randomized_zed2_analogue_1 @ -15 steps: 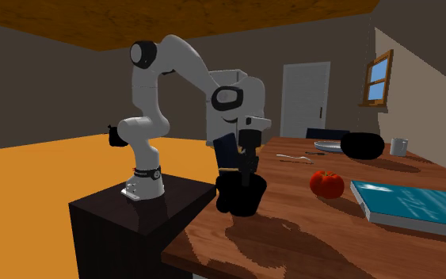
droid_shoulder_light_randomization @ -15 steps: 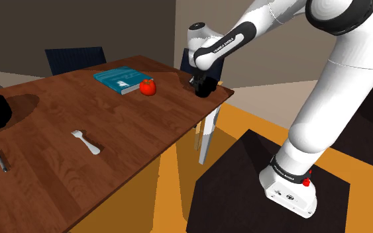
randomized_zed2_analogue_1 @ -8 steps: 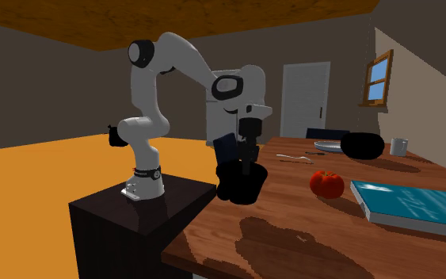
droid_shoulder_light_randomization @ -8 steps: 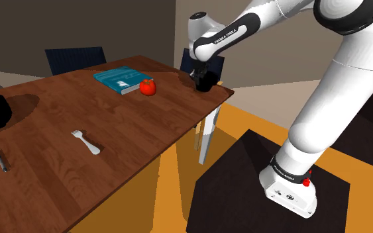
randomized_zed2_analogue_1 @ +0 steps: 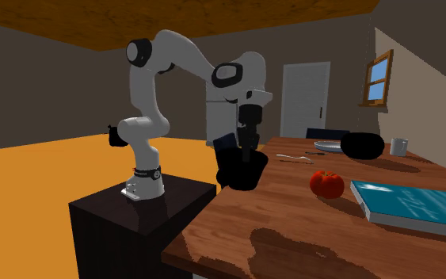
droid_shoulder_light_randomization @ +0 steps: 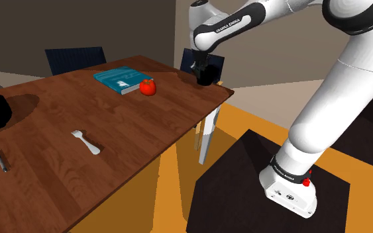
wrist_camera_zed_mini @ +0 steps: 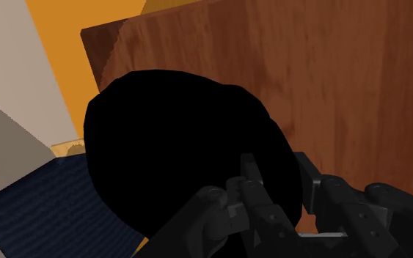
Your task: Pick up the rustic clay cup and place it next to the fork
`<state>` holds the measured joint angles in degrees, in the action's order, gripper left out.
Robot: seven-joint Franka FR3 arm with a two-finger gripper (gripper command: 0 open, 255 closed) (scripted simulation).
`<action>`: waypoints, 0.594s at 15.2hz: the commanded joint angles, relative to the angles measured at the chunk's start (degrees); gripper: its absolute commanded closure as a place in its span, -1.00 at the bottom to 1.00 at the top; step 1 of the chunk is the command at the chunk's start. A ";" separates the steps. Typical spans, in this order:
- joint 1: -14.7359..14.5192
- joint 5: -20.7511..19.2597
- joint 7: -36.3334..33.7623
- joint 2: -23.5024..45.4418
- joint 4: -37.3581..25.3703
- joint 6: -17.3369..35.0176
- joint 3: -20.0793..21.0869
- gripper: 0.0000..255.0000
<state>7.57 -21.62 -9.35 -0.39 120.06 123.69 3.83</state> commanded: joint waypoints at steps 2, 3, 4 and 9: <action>-0.03 0.58 0.96 -0.71 -1.60 -2.12 0.02 1.00; -0.05 0.76 1.24 -0.95 -2.09 -2.81 0.04 1.00; -0.07 0.92 1.51 -1.18 -2.58 -3.50 0.06 1.00; -0.18 1.68 2.80 -2.17 -5.26 -6.99 0.15 1.00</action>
<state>7.43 -20.06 -6.78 -2.36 115.39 117.42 3.94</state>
